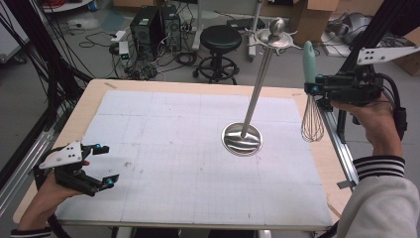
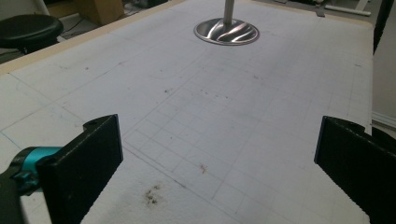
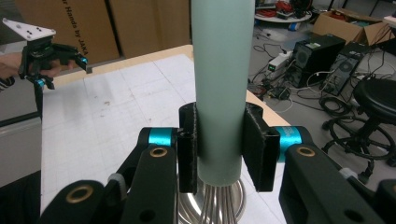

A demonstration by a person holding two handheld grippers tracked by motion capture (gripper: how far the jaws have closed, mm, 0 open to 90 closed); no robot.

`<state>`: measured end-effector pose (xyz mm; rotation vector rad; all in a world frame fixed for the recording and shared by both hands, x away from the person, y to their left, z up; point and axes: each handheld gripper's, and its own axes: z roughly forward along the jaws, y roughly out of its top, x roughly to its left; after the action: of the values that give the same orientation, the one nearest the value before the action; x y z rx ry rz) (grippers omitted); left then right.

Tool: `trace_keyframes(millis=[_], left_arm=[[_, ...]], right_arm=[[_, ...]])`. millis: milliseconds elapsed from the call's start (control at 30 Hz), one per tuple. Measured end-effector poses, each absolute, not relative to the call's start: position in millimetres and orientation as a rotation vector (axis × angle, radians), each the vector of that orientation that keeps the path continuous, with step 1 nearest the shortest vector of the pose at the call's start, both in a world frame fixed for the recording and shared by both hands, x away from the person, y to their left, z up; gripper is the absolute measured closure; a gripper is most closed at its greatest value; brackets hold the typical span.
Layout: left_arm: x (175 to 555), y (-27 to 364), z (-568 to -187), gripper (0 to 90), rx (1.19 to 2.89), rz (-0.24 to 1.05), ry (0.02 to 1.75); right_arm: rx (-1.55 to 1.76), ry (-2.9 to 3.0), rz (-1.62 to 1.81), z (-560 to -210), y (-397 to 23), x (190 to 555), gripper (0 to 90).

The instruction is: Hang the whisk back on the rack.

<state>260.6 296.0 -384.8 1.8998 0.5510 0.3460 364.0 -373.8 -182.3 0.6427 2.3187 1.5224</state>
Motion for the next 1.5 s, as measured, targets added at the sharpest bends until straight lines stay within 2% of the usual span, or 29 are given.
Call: trace_keyframes(millis=[700, 1500], left_arm=[[260.5, 296.1, -384.8, 1.7, 1.9, 0.347, 0.552], [260.5, 296.4, -385.0, 1.7, 1.9, 0.345, 0.553]], right_arm=[[0.644, 2.344, 1.533, -187.6, -368.2, 368.5, 69.3], [0.591, 2.368, 1.554, -196.1, -342.3, 379.1, 69.3]])
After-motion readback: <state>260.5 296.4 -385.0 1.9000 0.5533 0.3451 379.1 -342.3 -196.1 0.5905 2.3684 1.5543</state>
